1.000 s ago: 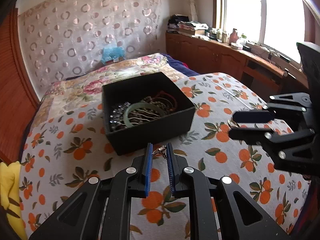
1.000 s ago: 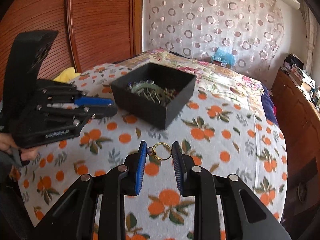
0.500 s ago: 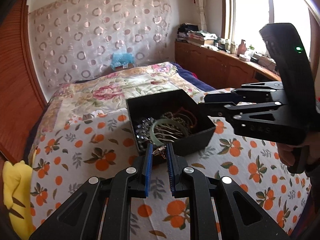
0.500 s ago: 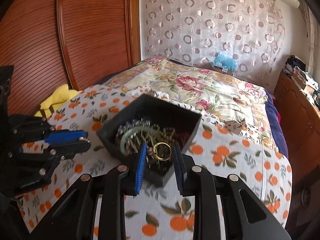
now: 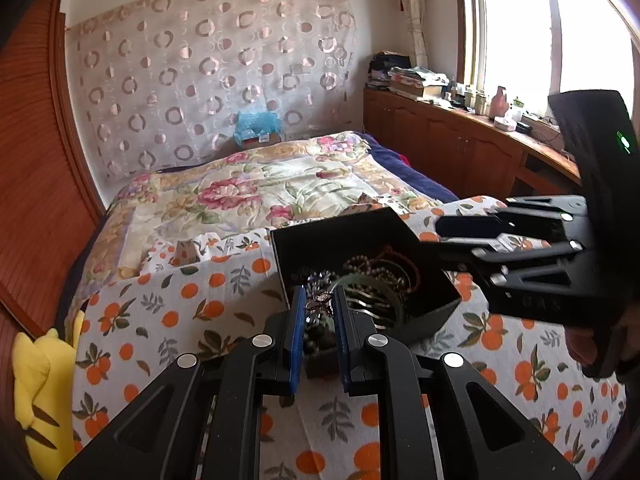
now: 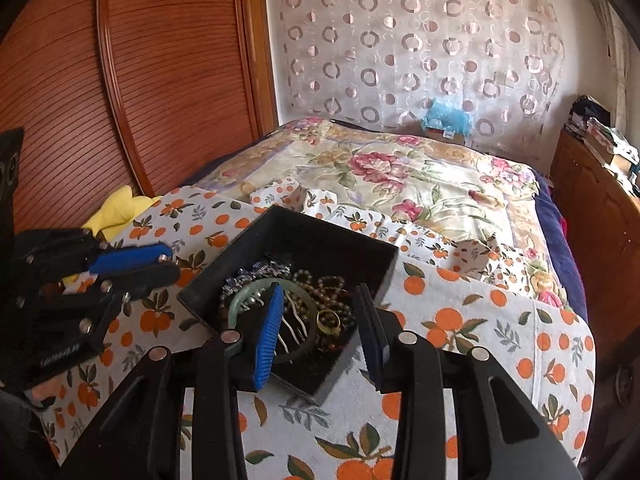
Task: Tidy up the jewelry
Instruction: 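Drop both rings into the black box by opening both tools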
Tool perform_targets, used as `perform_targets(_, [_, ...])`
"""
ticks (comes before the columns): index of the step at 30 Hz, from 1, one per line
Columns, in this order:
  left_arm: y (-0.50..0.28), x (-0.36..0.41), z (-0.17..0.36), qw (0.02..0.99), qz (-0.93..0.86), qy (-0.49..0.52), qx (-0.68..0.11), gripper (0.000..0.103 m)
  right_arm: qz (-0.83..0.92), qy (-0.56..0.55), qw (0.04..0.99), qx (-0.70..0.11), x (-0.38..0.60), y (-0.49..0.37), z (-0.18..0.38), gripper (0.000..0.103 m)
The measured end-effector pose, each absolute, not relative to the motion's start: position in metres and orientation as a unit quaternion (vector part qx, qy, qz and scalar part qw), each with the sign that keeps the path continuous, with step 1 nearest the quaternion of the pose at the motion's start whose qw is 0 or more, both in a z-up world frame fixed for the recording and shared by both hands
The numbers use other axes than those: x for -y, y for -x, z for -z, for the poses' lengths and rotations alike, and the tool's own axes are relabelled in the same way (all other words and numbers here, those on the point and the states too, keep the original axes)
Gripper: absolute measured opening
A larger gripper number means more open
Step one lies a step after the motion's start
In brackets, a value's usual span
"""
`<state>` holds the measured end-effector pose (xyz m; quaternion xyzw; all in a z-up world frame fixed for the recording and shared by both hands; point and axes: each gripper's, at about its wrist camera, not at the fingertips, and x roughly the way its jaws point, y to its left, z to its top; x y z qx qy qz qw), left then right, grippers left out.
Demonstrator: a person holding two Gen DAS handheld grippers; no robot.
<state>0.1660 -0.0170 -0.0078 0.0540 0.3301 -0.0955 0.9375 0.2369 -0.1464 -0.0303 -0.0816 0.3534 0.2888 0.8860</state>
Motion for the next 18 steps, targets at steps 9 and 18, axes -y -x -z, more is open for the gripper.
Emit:
perform_targets(9, [-0.192,0.025,0.008,0.936,0.090,-0.038,-0.338,0.013,-0.282,0.071,0.893,-0.343,0.169,-0.215,0.032,0.039])
perform_targets(18, [-0.207,0.035,-0.002,0.940,0.084,-0.038,-0.329,0.013,-0.281,0.060,0.898,-0.333,0.189,-0.201,0.029,0.039])
